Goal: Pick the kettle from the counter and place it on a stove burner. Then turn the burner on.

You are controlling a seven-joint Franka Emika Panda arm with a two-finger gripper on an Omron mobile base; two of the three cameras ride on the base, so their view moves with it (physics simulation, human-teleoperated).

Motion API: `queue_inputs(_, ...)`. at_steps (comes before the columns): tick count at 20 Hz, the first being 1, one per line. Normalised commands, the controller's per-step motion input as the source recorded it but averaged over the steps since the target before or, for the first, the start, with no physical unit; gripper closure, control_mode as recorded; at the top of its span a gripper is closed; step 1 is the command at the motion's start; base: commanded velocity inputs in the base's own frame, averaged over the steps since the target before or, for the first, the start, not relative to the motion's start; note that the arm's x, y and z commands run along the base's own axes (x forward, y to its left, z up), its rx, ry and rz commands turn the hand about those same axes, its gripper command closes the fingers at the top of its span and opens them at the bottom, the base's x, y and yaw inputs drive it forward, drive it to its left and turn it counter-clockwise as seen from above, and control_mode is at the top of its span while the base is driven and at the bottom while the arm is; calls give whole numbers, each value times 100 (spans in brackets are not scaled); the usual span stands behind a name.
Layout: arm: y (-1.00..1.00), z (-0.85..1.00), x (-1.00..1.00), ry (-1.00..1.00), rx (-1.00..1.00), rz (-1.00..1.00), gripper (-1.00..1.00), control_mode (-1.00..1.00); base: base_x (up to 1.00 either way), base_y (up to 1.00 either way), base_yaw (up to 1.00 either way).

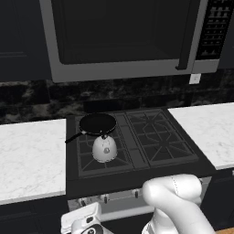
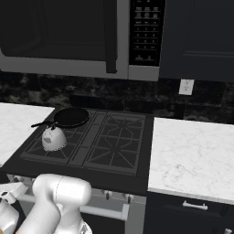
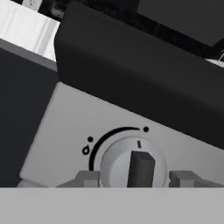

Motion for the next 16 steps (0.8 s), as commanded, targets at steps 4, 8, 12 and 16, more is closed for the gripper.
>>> queue_inputs(4, 42, 62, 39, 13, -28, 7, 100, -100, 0, 0, 0)
queue_inputs(8, 48, 52, 48, 20, -33, 7, 100, -100, 0, 0, 0)
queue_inputs(12, 62, 59, 56, 27, -40, 6, 100, -100, 0, 0, 0)
queue_inputs(16, 66, 50, 50, 29, -43, 5, 100, -100, 0, 0, 0)
